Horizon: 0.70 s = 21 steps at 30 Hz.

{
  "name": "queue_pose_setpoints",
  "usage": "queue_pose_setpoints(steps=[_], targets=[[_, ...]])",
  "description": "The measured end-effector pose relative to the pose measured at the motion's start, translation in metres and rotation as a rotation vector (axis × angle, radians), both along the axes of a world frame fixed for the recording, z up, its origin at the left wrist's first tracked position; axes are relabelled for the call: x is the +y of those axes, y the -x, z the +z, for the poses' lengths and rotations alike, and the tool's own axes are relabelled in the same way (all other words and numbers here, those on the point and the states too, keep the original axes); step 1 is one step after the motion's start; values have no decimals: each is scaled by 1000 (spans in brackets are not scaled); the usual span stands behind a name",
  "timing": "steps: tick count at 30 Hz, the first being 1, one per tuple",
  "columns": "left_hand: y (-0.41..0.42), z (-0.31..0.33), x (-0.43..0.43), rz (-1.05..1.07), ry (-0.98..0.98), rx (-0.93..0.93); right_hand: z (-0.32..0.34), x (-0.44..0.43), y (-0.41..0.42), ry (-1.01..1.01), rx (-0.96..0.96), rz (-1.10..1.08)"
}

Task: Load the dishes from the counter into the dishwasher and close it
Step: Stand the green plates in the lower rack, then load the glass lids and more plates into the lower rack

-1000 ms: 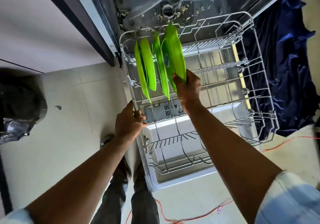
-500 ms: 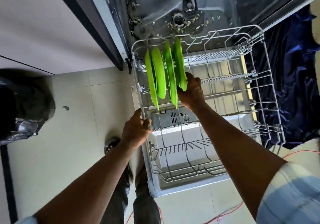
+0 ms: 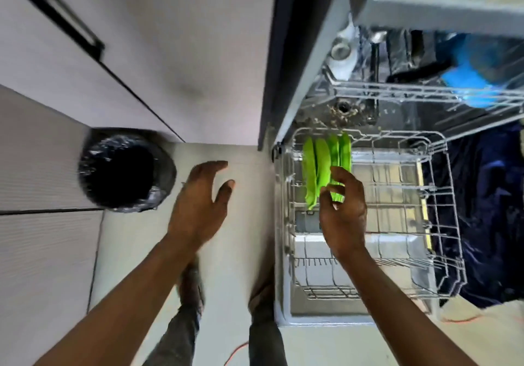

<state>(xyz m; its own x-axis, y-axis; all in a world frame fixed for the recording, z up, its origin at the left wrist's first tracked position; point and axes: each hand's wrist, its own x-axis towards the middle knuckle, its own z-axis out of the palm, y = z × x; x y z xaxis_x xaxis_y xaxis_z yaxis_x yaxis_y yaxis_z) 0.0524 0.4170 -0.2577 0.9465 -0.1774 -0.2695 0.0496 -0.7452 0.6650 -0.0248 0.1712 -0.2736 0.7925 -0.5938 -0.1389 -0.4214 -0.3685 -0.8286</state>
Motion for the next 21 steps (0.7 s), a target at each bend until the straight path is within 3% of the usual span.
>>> queue_pose_setpoints(steps=[6, 13, 21], targets=[[-35, 121, 111, -48, -42, -196, 140, 105, -65, -40, -114, 180], [-69, 258, 245, 78, -13, -477, 296, 230, -123, 20, -161, 466], [-107, 345, 367, 287, -53, -602, 382, 355, -186, 56, -250, 735]])
